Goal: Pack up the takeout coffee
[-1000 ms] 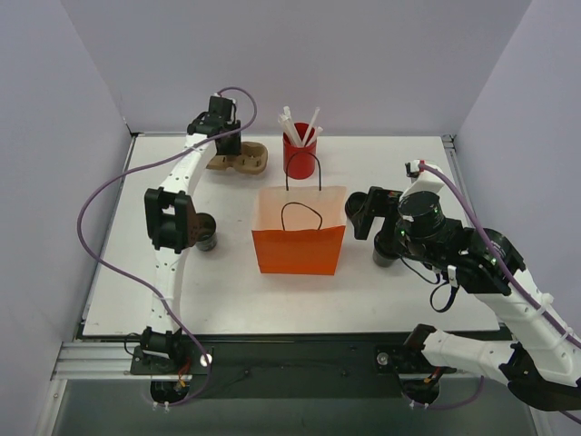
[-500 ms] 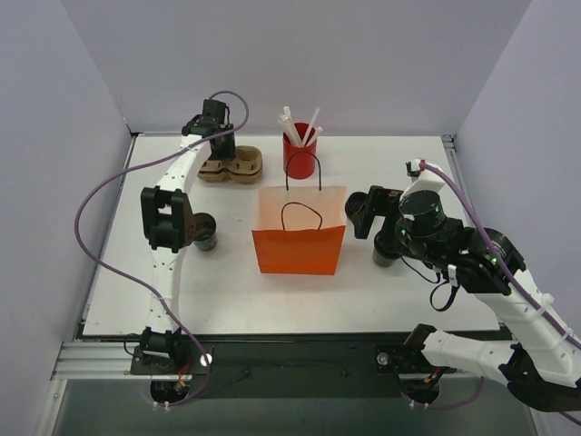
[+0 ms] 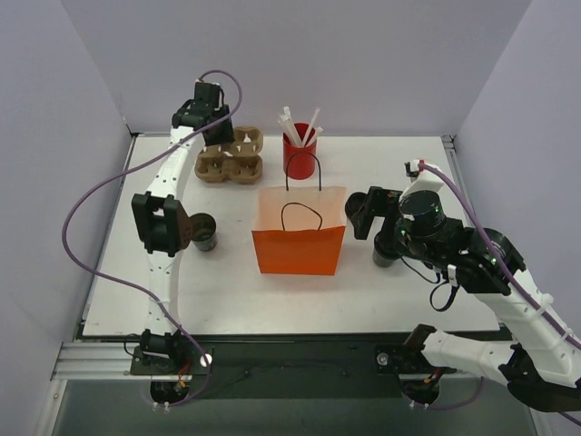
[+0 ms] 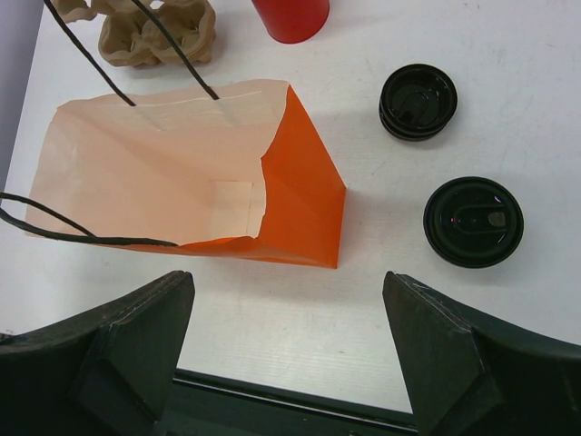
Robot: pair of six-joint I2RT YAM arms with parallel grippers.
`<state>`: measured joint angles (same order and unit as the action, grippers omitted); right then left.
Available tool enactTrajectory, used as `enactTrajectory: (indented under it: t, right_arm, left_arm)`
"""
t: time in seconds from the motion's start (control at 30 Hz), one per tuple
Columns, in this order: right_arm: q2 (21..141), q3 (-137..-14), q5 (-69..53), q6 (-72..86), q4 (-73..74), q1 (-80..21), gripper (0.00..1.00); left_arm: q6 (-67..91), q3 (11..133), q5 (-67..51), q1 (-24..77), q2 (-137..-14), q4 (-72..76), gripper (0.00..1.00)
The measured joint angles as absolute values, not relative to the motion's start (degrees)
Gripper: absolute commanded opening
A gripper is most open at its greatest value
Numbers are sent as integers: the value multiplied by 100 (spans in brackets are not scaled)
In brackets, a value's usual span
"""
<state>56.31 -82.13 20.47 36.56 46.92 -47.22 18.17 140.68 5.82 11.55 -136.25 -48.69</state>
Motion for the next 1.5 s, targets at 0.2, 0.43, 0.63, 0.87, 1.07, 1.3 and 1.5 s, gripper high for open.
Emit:
enactTrajectory:
  t: [0.2,0.43,0.63,0.87,1.07,1.3,1.5]
  right_arm:
    - [5747,-8383,2001,3498,4692,-4633,89]
    - [5804,-8556,1649,3293,4515,-4495,89]
    - [5551,-8302,1308,3304,4348,-4456,88]
    - [5334,-8259,1162,3312,4285,-4421,88]
    - [5336,-8261,1105,3245,4163,-4423,88]
    - [5028,-7966,-82,1940,3404,-4421,89]
    - [4681,-7343,-987,982,2716,-4421,86]
  left_arm:
    - [2224,14068,263,1520,-12807,-5247,33]
    - [2508,14046,123,2276,-11483,-5996,33]
    - [2655,14097,54,2128,-10460,-6663,34]
    - [3000,13850,-991,2158,-9572,-7105,34]
    - [3463,12849,-1793,2567,-8864,-7000,34]
    - [4187,11863,-2049,3048,-8573,-6353,34]
    - [4530,11485,-1970,3229,-8554,-5970,32]
